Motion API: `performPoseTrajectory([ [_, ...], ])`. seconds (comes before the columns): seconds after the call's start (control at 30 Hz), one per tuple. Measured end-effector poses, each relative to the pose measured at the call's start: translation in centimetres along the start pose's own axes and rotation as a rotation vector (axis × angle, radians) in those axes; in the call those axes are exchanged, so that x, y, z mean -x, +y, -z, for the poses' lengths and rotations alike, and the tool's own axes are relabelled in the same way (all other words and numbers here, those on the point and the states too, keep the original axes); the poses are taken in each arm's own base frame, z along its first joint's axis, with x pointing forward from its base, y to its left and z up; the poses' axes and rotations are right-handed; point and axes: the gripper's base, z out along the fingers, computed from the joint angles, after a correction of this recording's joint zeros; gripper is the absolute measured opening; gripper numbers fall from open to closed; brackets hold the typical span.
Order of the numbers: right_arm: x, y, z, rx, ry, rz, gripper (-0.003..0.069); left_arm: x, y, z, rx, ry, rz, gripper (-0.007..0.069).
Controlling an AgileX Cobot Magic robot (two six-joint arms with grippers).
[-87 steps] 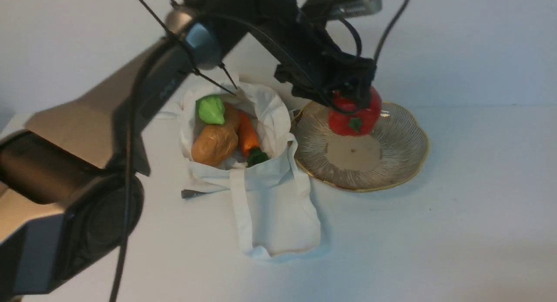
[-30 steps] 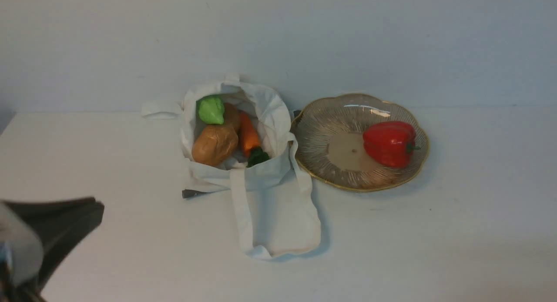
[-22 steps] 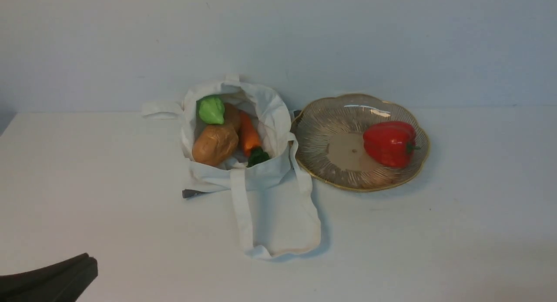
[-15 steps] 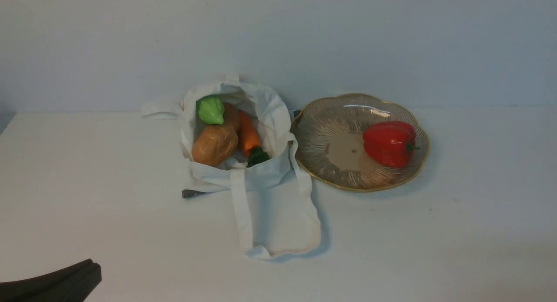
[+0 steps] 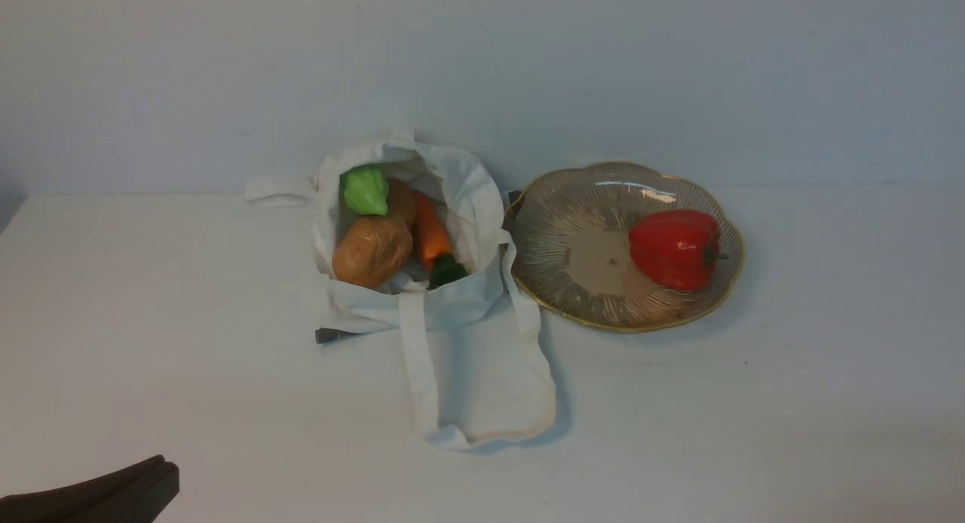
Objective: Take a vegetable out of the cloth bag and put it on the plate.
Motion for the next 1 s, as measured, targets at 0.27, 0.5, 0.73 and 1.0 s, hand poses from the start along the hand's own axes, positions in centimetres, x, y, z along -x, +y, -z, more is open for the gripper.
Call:
performPoseTrajectory([
  [0.27, 0.0, 0.0, 0.0, 0.0, 0.0, 0.0, 0.0022, -3.5, 1.4, 0.7, 0.248, -0.018, 0.034, -0.0005],
  [0.5, 0.0, 0.0, 0.0, 0.0, 0.0, 0.0, 0.0022, -7.0, 2.6, 1.0, 0.546, 0.001, 0.147, -0.0005],
  [0.73, 0.0, 0.0, 0.0, 0.0, 0.0, 0.0, 0.0022, -7.8, 2.7, 1.0, 0.574, 0.05, 0.21, -0.0005],
  [1.0, 0.0, 0.0, 0.0, 0.0, 0.0, 0.0, 0.0022, -7.8, 2.4, 0.9, 0.515, 0.053, 0.188, -0.0005],
])
